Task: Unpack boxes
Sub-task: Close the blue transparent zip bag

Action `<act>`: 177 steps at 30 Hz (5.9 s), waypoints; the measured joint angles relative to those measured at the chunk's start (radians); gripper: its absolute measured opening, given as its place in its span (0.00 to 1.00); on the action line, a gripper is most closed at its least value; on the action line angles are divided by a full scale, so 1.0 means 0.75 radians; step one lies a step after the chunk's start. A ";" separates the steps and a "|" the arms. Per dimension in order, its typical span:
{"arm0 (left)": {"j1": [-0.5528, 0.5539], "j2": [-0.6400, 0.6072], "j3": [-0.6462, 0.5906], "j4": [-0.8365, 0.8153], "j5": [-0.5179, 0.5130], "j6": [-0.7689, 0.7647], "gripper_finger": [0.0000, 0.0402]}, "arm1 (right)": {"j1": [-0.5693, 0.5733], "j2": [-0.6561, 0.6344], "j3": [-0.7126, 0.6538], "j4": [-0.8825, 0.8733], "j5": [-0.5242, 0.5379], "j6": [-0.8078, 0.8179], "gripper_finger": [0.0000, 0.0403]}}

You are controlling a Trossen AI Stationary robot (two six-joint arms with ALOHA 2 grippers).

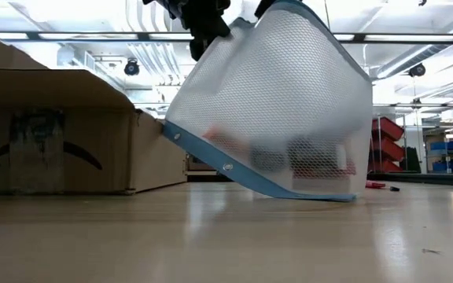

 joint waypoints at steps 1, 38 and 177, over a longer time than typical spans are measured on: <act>0.000 0.000 0.000 0.000 0.011 0.005 0.00 | -0.006 0.000 0.000 0.004 -0.017 -0.003 0.30; -0.006 0.000 -0.002 -0.004 0.057 0.019 0.00 | -0.045 0.104 -0.003 0.001 -0.358 -0.100 0.04; 0.360 -0.542 -0.114 0.019 -0.191 0.050 0.00 | -0.046 0.044 -0.001 -0.609 -0.240 -0.065 0.00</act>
